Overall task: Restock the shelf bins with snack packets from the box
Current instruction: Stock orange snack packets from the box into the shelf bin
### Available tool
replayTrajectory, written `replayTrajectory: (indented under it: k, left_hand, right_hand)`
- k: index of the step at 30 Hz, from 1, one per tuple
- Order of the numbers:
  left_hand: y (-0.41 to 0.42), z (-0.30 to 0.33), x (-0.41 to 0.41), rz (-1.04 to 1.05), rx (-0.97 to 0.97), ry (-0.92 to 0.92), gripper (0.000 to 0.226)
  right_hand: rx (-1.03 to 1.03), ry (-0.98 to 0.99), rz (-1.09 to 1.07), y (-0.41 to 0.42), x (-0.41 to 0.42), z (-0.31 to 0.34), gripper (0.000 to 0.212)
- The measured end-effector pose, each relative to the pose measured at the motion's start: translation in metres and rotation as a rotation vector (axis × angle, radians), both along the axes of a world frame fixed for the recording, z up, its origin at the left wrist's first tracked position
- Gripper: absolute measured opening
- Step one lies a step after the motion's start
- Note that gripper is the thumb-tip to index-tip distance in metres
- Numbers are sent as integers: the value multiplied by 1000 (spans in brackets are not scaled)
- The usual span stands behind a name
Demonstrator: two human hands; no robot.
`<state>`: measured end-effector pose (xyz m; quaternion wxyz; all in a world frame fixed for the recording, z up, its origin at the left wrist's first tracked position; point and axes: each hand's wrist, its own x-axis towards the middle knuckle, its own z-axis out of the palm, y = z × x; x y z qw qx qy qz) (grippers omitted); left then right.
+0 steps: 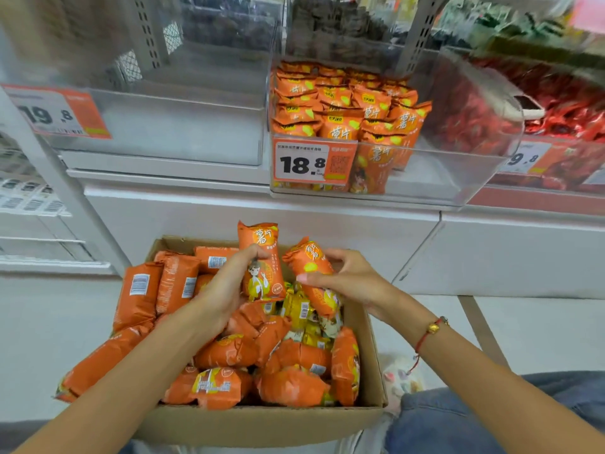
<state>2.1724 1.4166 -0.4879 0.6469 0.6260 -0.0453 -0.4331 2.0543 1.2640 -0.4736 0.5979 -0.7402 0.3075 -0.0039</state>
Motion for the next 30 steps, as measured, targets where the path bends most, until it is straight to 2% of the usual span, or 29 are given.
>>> replayTrajectory:
  k: [1, 3, 7, 11, 14, 17, 19, 20, 23, 25, 30]
  left_hand:
    - [-3, 3, -2, -4, -19, 11, 29]
    - [-8, 16, -5, 24, -92, 35, 20]
    - [-9, 54, -7, 91, -230, -28, 14]
    - [-10, 102, -1, 187, -344, -193, 39]
    - [-14, 133, 8, 198, -398, -348, 44]
    - [-28, 155, 22, 156, -431, -489, 57]
    - [-44, 168, 26, 99, -459, -545, 49]
    - [-53, 173, 27, 74, -472, -564, 45]
    - [-78, 181, 27, 19, -438, -678, 45]
    - [-91, 178, 29, -14, -391, -754, 45]
    - [-106, 165, 35, 42, -375, -696, 37]
  right_hand:
    - [-2, -33, -26, 2, 2, 2, 55]
    - [-43, -56, -59, 2, 5, 7, 64]
    - [-109, -73, 45, -1, 9, 34, 74]
    - [-186, -192, 159, -10, 7, 88, 66]
    - [-208, -298, 159, -33, 1, 132, 56]
    - [-165, -437, 15, -63, -1, 167, 49]
    - [-34, -561, -122, -88, 2, 185, 32]
    - [-5, -593, -188, -102, 5, 189, 31]
    - [-80, -575, -320, -139, 13, 189, 45]
    - [-238, -519, -333, -155, 15, 186, 41]
    - [-539, -222, -222, -188, 17, 166, 45]
